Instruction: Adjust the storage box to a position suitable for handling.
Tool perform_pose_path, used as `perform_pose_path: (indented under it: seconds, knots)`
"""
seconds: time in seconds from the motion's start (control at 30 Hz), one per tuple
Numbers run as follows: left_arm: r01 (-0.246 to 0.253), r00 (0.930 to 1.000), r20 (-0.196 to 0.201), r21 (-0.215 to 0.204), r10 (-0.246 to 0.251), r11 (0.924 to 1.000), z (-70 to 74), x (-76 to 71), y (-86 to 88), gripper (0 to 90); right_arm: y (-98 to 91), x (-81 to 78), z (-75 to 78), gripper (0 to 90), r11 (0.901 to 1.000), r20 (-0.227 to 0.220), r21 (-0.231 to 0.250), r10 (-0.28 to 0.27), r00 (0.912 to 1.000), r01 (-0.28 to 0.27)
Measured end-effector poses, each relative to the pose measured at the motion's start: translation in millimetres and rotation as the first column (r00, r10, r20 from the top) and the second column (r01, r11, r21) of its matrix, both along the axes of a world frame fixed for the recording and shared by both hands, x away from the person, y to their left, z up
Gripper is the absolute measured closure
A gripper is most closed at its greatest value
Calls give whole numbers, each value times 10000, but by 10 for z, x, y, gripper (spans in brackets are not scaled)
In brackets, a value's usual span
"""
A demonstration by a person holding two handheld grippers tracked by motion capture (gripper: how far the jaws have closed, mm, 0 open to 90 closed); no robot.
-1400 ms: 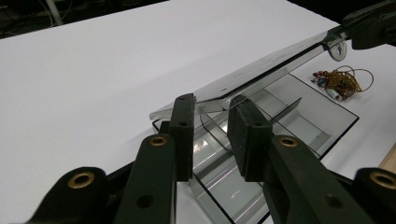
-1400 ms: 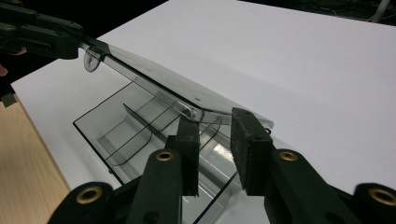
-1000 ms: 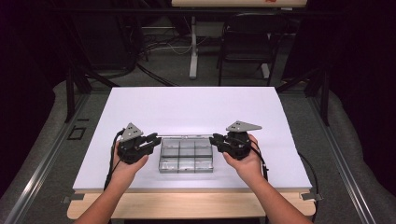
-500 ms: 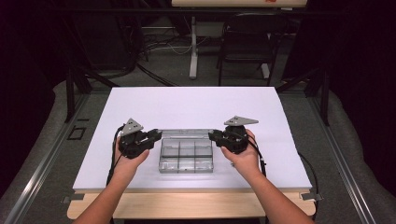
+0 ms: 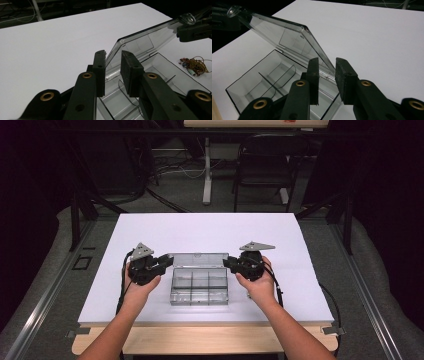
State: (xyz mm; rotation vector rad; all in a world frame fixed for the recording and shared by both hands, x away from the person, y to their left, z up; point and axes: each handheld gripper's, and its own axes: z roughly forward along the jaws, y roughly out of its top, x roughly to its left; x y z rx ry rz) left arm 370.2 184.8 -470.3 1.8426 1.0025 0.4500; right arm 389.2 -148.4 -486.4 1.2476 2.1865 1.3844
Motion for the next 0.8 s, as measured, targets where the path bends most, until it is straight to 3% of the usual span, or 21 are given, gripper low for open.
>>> perform_pose_path:
  seconds: [0.8]
  knots:
    - [-301, 9989, -370, -264, 291, 9992, -84, 188, -21, 730, 13, 136, -115, 755, 9996, -151, 127, -264, 9995, 266]
